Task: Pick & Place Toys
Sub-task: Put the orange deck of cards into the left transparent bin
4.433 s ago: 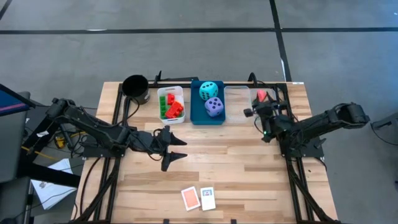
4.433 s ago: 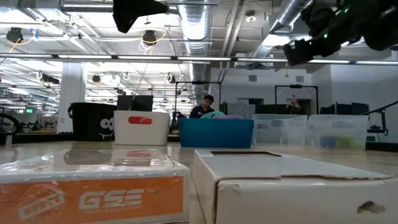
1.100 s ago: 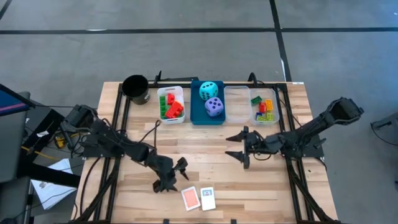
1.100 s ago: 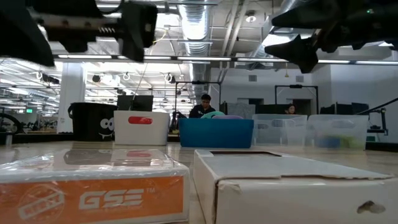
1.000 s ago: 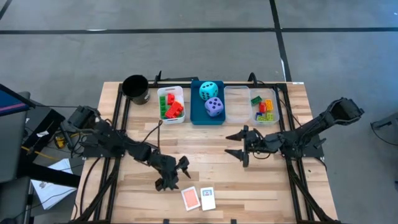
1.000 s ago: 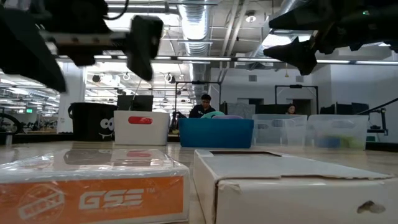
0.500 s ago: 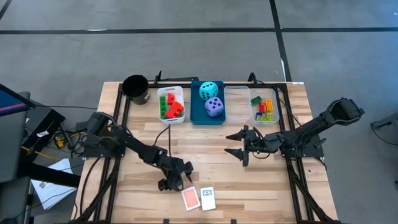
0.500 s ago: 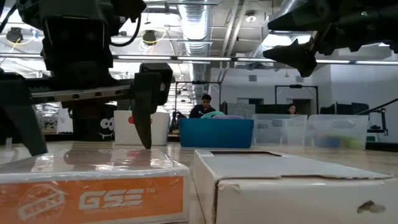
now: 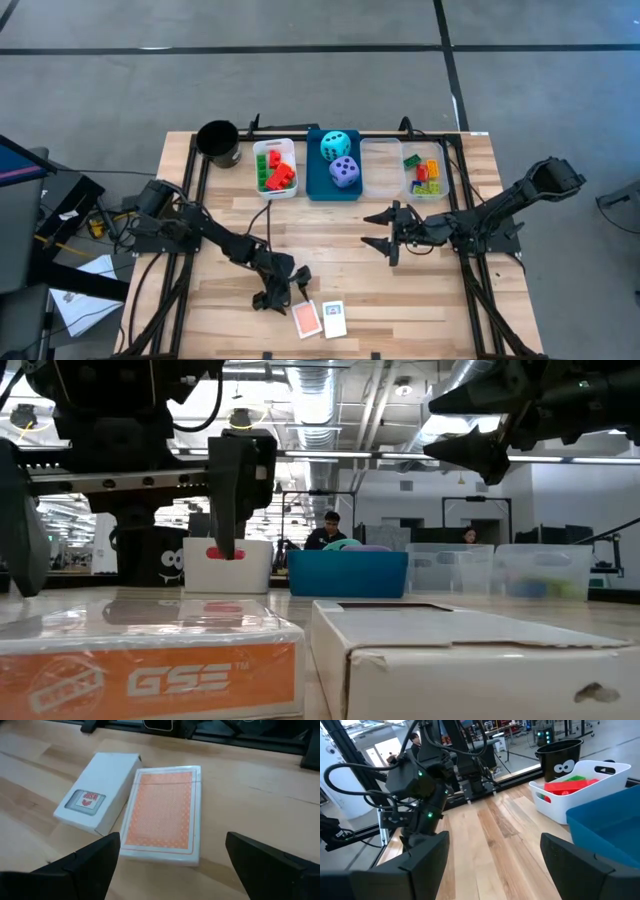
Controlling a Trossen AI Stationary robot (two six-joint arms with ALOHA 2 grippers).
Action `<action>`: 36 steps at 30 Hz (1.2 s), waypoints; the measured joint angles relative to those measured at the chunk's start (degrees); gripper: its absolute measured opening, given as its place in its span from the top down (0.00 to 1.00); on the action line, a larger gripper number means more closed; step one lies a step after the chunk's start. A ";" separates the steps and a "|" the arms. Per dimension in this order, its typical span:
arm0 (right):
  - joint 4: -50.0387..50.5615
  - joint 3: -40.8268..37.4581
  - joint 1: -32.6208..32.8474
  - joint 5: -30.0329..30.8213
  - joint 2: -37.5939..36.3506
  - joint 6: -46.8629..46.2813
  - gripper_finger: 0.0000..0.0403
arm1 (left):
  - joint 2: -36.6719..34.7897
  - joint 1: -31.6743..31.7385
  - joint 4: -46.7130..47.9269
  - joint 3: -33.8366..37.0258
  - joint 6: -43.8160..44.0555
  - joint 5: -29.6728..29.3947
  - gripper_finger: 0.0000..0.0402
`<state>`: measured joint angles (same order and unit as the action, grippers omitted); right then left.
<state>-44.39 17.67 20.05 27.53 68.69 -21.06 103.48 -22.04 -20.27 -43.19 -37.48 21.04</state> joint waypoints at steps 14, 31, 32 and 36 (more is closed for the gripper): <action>0.69 0.00 0.00 0.00 0.00 -0.67 0.24 | 0.00 -0.07 -0.76 -2.55 2.61 0.20 0.12; 0.76 -0.02 0.00 0.00 0.00 -1.01 0.24 | 5.67 -0.20 2.00 -6.87 2.94 0.43 0.12; 0.78 -0.02 0.00 0.00 0.00 -1.01 0.24 | 6.29 -0.20 3.30 -7.66 2.92 0.33 0.12; 0.89 0.00 0.12 0.00 0.00 -1.03 0.24 | 8.27 -0.33 8.87 -10.19 2.93 0.33 0.12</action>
<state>-43.51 17.67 20.17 27.53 68.69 -22.09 111.75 -22.37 -11.40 -53.38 -34.56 21.37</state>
